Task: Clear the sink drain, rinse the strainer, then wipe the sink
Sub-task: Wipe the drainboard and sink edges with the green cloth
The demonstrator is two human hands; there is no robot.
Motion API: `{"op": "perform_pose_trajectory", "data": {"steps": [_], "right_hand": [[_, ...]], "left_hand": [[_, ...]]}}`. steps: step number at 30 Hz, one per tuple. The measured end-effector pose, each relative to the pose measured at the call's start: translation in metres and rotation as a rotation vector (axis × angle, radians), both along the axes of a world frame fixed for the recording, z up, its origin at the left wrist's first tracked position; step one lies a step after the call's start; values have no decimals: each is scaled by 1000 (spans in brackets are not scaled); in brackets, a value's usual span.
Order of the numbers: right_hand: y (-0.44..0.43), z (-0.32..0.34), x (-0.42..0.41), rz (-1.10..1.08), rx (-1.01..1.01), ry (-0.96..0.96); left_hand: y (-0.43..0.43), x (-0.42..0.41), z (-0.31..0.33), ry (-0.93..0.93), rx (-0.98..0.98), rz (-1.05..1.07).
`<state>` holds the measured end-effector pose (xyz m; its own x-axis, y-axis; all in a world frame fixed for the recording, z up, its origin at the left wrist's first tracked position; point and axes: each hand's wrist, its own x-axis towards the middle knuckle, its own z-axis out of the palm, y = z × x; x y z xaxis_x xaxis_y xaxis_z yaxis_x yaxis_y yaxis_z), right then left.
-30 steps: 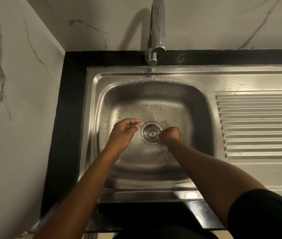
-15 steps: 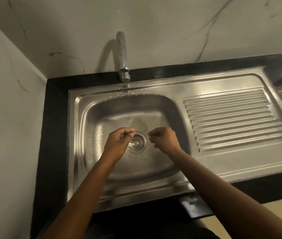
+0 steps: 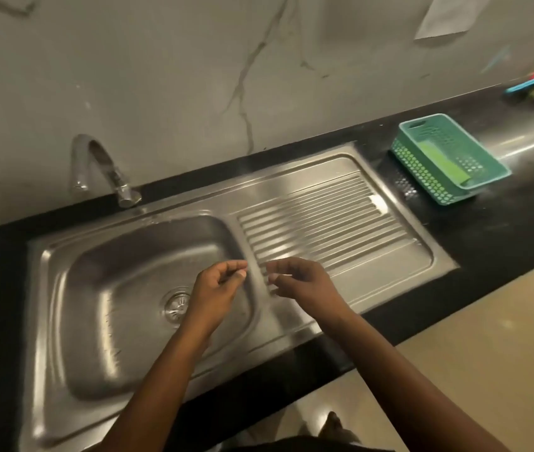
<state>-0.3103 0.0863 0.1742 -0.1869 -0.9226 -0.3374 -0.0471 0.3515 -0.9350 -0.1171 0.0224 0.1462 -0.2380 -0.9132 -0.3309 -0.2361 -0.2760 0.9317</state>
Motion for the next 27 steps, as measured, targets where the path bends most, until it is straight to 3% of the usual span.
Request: {"op": "perform_pose_trajectory", "data": {"steps": [13,27], "right_hand": [[100,30,-205,-171,-35,9],[62,26,-308,-239,-44,115]], "left_hand": [[80,-209,37,-46,-101,-164],[43,-302,37,-61,-86,-264]]}}
